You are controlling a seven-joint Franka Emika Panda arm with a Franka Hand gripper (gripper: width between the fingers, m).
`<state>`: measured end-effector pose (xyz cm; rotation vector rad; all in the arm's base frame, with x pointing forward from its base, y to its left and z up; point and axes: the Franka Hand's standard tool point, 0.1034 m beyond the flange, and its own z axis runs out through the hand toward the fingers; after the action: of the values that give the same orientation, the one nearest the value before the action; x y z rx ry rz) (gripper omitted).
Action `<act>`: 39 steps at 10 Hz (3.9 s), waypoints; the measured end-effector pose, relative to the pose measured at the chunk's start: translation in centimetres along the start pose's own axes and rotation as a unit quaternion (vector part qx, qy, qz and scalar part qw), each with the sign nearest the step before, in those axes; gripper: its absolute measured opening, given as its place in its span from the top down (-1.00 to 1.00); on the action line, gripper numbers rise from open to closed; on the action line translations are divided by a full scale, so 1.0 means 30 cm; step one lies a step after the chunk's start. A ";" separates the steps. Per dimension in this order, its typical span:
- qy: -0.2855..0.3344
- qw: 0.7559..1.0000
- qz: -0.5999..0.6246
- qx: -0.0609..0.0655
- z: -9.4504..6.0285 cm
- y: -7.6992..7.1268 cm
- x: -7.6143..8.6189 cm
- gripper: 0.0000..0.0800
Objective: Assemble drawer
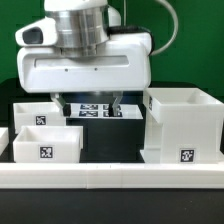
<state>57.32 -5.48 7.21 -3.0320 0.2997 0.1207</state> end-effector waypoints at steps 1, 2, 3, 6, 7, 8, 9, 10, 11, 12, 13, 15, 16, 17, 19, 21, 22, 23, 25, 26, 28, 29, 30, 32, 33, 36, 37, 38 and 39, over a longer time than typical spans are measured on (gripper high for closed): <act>0.008 1.000 -0.009 -0.004 0.030 0.014 -0.018 -0.62; 0.019 1.000 -0.021 -0.007 0.047 0.023 -0.019 -0.62; 0.028 0.999 -0.031 -0.010 0.068 0.031 -0.023 -0.62; 0.040 0.998 -0.038 -0.015 0.098 0.039 -0.026 -0.62; 0.040 0.998 -0.038 -0.015 0.098 0.039 -0.025 -0.62; 0.040 0.998 -0.038 -0.015 0.099 0.039 -0.026 -0.62; 0.040 0.998 -0.039 -0.015 0.101 0.041 -0.027 -0.62; 0.049 0.997 -0.058 -0.010 0.116 0.068 -0.041 -0.62; 0.050 0.997 -0.063 -0.012 0.145 0.101 -0.075 -0.62; 0.048 0.997 -0.065 -0.015 0.168 0.121 -0.096 -0.62; 0.053 0.996 -0.065 -0.019 0.185 0.132 -0.103 -0.62; 0.055 0.996 -0.067 -0.023 0.217 0.129 -0.117 -0.62; 0.054 0.996 -0.069 -0.023 0.223 0.122 -0.118 -0.62; 0.054 0.996 -0.071 -0.023 0.225 0.117 -0.116 -0.62; 0.054 0.996 -0.066 -0.022 0.225 0.107 -0.101 -0.59; 0.056 0.996 -0.064 -0.020 0.220 0.100 -0.067 -0.17; 0.055 0.996 -0.065 -0.020 0.221 0.099 -0.069 0.33; 0.055 0.996 -0.066 -0.020 0.223 0.094 -0.071 0.33; 0.055 0.996 -0.067 -0.021 0.225 0.094 -0.073 0.67; 0.056 0.996 -0.067 -0.021 0.224 0.094 -0.072 0.90; 0.056 0.996 -0.067 -0.021 0.224 0.094 -0.072 0.90; 0.056 0.996 -0.067 -0.021 0.224 0.094 -0.072 0.90; 0.056 0.996 -0.067 -0.021 0.224 0.094 -0.072 0.90; 0.055 0.995 -0.084 -0.022 0.217 0.092 -0.074 0.90; 0.055 0.991 -0.120 -0.024 0.186 0.084 -0.085 0.90; 0.041 0.980 -0.192 -0.022 0.148 0.071 -0.113 0.90; 0.039 0.981 -0.190 -0.022 0.155 0.074 -0.116 0.90; 0.038 0.978 -0.202 -0.023 0.157 0.075 -0.117 0.90; 0.037 0.970 -0.237 -0.024 0.158 0.078 -0.117 0.90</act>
Offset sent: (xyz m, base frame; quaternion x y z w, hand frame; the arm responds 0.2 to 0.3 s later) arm -0.0121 -0.0099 -0.0238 -0.0405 0.0566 -0.0828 0.9941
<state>53.09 -6.62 2.63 -3.0584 -0.4315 -0.0225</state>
